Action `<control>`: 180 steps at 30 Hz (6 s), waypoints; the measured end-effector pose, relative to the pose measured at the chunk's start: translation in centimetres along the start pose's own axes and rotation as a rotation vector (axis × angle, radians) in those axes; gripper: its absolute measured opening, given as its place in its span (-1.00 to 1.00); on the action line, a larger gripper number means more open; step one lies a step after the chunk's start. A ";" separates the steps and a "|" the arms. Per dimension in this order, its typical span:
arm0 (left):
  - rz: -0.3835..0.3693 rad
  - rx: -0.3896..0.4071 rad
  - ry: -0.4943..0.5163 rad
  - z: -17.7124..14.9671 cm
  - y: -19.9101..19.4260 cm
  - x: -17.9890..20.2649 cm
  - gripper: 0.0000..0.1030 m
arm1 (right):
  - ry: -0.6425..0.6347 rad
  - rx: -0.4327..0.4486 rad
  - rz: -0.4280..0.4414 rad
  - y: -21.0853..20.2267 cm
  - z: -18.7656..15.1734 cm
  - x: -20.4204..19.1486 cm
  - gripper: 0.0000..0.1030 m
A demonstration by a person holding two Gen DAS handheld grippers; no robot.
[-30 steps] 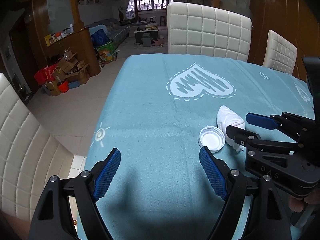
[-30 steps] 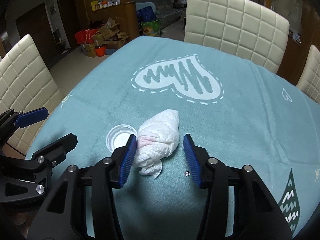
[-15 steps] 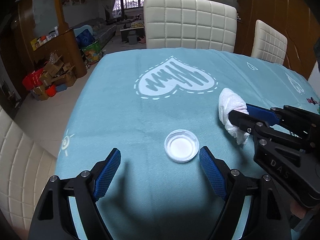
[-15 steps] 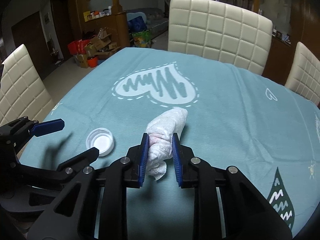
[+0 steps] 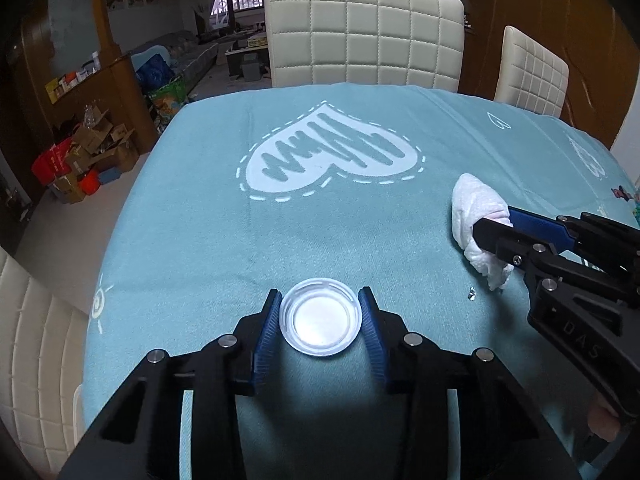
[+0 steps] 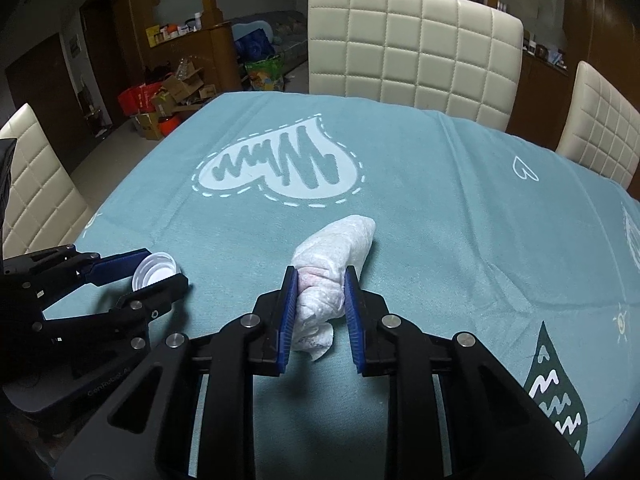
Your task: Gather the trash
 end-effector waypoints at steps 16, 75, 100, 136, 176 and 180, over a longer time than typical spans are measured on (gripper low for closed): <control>0.163 0.108 -0.064 -0.5 -12.0 -7.2 -0.25 | -0.135 0.065 0.117 -8.1 2.2 -9.7 -0.51; 0.523 0.187 -0.373 -10.8 -28.6 -27.7 0.60 | -0.418 0.069 0.502 -14.4 -0.3 -37.9 -0.49; 0.573 0.188 -0.438 -11.7 -29.8 -29.3 0.60 | -0.367 0.060 0.514 -14.3 0.2 -37.3 0.25; 0.357 0.411 -0.238 -0.2 -30.0 -14.2 0.60 | -0.083 0.238 -0.008 -21.8 5.8 -15.0 0.93; 0.279 0.417 -0.131 1.4 -30.3 -7.4 0.60 | -0.003 0.270 -0.087 -26.1 5.6 -8.5 0.93; 0.279 0.424 -0.130 1.5 -30.6 -7.0 0.60 | -0.003 0.275 -0.090 -26.3 5.6 -8.4 0.93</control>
Point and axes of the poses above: each gripper's, at about its wrist camera, not at the fingertips, and y roughly the way its jaws point, x to its right, z to its top, the point moved 10 cm from there along y, roughly the way its jaws point, and after that the axes turned 13 degrees about x, right-handed, at the moved point
